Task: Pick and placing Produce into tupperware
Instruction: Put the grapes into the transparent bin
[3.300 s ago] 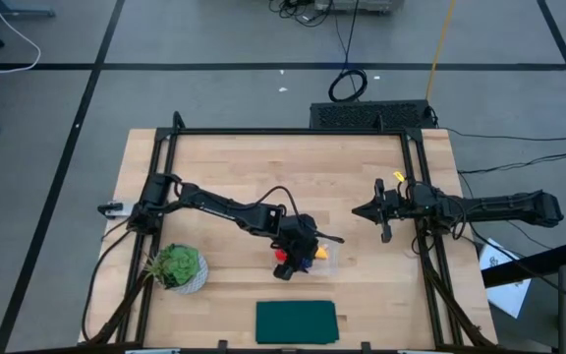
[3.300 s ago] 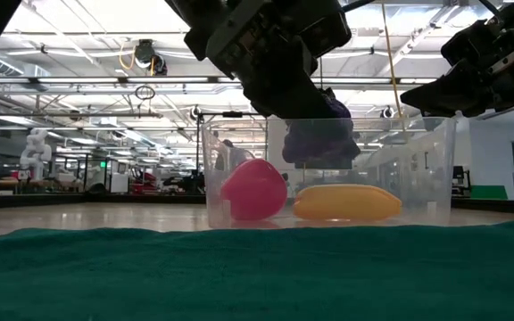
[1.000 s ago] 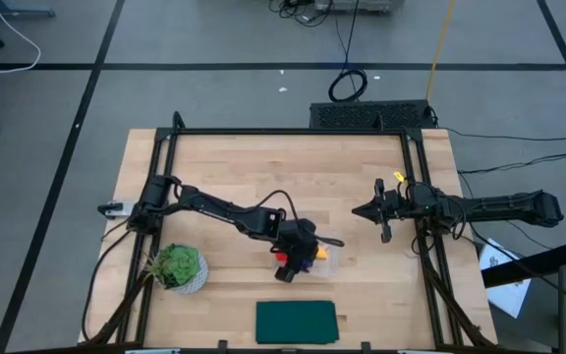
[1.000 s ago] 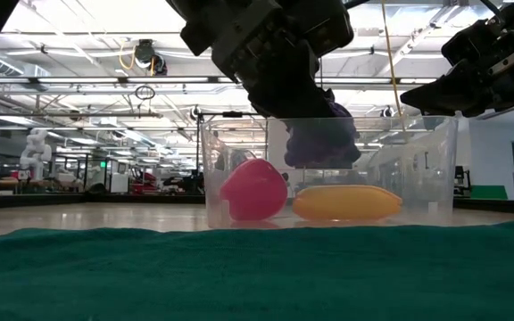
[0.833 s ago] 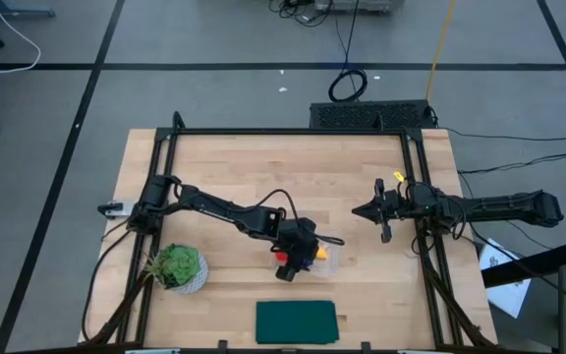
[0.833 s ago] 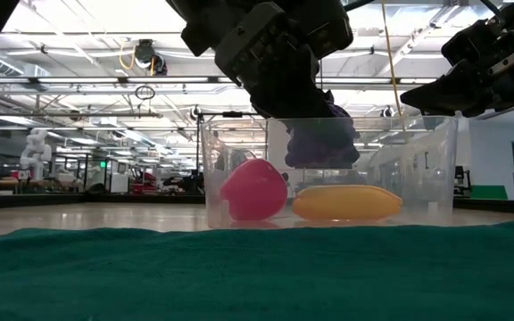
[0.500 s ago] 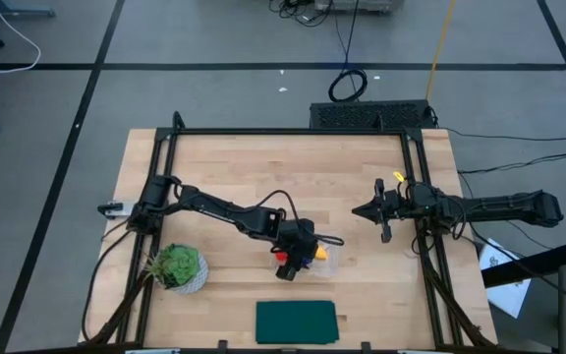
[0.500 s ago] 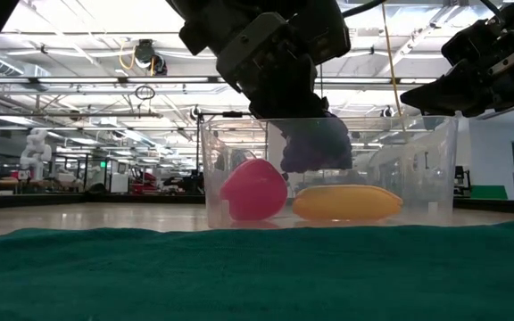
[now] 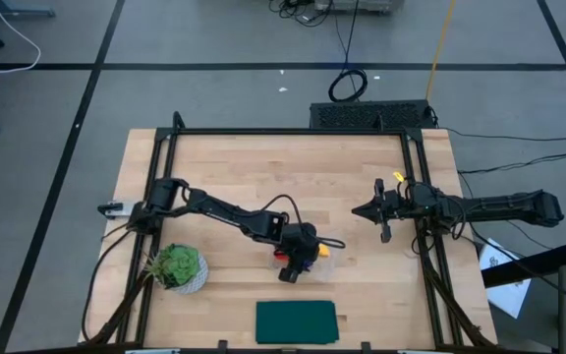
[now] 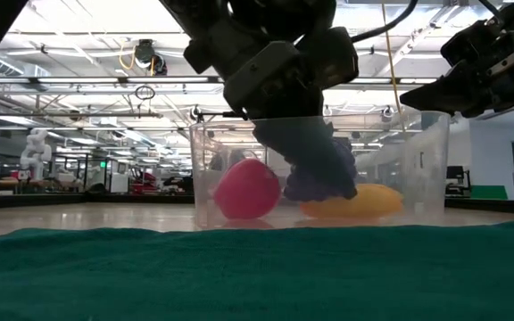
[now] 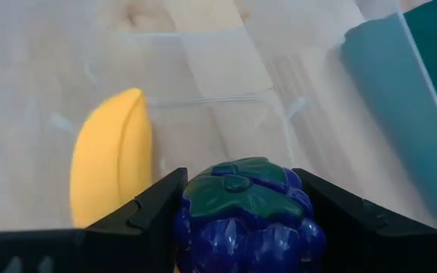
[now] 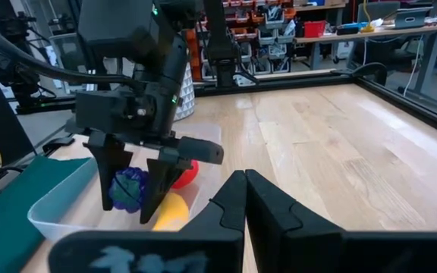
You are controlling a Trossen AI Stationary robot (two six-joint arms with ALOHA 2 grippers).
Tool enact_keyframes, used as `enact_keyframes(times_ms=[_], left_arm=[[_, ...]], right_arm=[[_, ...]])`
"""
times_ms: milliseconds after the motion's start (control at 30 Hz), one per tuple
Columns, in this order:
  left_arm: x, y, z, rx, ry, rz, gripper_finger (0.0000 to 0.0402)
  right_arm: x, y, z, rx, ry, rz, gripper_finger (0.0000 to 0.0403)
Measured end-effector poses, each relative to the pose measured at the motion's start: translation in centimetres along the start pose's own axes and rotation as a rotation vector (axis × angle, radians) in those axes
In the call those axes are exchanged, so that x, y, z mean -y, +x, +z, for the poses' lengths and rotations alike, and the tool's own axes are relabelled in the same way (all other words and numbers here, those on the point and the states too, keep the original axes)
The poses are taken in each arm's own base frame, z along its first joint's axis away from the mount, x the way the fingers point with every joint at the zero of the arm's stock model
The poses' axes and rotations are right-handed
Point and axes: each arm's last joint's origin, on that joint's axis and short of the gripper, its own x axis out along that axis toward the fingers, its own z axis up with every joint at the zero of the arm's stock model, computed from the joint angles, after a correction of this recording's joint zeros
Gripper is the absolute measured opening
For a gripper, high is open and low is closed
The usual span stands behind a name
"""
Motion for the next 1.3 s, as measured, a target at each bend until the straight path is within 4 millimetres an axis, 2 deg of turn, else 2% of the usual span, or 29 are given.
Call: enact_keyframes(times_ms=[367,667,1300], left_arm=[[0.0,0.0,-0.1,-0.007,0.040,-0.004,0.0227],[1.1,0.2,0.0,-0.014,0.130,-0.023,0.0227],[0.7,0.2,-0.2,-0.008,0.104,-0.050,0.0228]], right_arm=[[0.0,0.1,-0.1,-0.010,0.001,-0.001,0.0000],[0.0,0.1,-0.1,-0.010,0.001,-0.001,0.0000],[0.0,0.1,-0.1,-0.007,-0.003,-0.001,0.0000]])
